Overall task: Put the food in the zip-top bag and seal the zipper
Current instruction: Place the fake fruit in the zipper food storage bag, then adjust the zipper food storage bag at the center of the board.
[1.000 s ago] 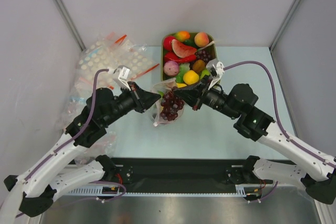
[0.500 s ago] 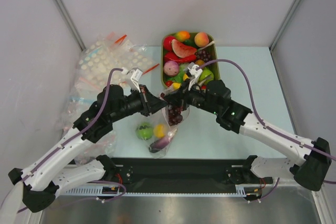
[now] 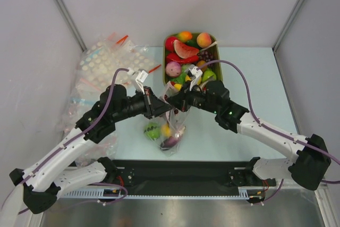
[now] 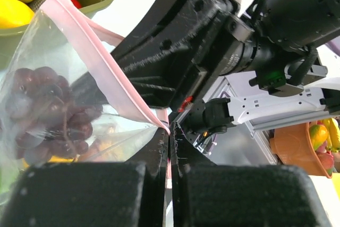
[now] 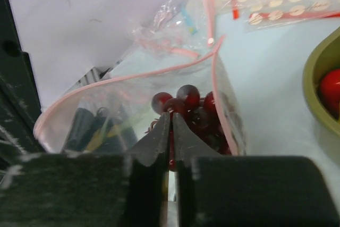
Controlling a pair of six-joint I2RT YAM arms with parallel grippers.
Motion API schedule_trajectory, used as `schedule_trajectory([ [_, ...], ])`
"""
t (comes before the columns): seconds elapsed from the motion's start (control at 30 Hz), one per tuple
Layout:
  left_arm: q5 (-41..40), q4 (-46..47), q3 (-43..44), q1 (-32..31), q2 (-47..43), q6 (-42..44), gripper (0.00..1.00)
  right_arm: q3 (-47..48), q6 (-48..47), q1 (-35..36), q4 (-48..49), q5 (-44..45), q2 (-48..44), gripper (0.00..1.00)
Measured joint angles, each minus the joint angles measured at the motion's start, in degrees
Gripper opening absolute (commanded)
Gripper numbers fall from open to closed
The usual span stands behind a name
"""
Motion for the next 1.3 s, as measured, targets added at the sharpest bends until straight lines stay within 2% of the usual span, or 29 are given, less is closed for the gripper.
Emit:
schedule_trajectory([
  [0.03, 0.04, 0.0, 0.0, 0.0, 0.24, 0.13, 0.0, -0.2, 0.26, 0.0, 0.17, -0.59, 0.0, 0.27],
  [0.07, 0.0, -0.04, 0.0, 0.0, 0.46, 0.35, 0.0, -0.22, 0.37, 0.0, 0.37, -1.27, 0.0, 0.46],
  [0.13, -0.9, -0.37, 0.0, 0.0, 0.57, 0.55, 0.0, -0.22, 0.22, 0.0, 0.59, -1.99, -0.26, 0.54],
  [0.33, -7.23, -3.04, 0.0, 0.0, -1.49, 1.75, 0.0, -0.28, -1.2, 0.0, -1.27, -0.33, -5.05, 0.51],
  [0.47, -12.0, -4.37, 0.0, 0.0, -3.56, 2.4, 0.0, -0.22, -2.14, 0.0, -4.07, 4.55, -10.71, 0.48],
  [0.53, -13.84, -4.76, 0.0, 0.0, -4.02, 2.69, 0.0, 0.57, -2.27, 0.0, -6.78, 7.58, -12.39, 0.53],
  [0.63, -16.06, -5.53, 0.0, 0.0, -4.39, 2.99, 0.0, 3.06, -2.58, 0.0, -11.78, 10.29, -12.35, 0.65],
  [0.77, -18.75, -6.23, 0.22, 0.0, -4.68, 3.41, 0.01, 6.99, -3.17, 0.52, -18.69, 11.85, -9.38, 0.7],
  [0.9, -19.63, -6.95, 0.42, 0.0, -5.35, 3.5, 0.01, 8.59, -3.45, 1.81, -22.36, 13.07, -4.9, 0.7],
  [0.93, -19.89, -7.02, 0.42, 0.0, -5.49, 3.52, 0.01, 8.72, -3.52, 1.97, -22.82, 13.18, -3.91, 0.68],
  [0.97, -19.98, -7.04, 0.46, 0.0, -5.51, 3.56, 0.01, 8.81, -3.56, 2.14, -23.39, 13.46, -2.71, 0.55],
  [1.03, -20.17, -7.34, 0.72, 0.0, -5.49, 3.89, 0.01, 9.18, -3.85, 2.19, -24.37, 13.9, -0.39, 0.37],
  [1.07, -20.31, -7.5, 0.81, 0.0, -5.49, 4.0, 0.01, 9.73, -3.85, 2.19, -25.0, 13.99, 0.76, 0.16],
  [1.13, -20.65, -8.22, 1.2, 0.0, -5.46, 4.35, 0.01, 11.13, -3.58, 2.23, -25.88, 14.1, 2.67, 0.0],
  [1.3, -25.31, -14.01, 5.95, 0.0, -4.2, 4.57, 0.0, 13.86, -2.43, 3.15, -25.22, 13.18, 5.25, 0.0],
])
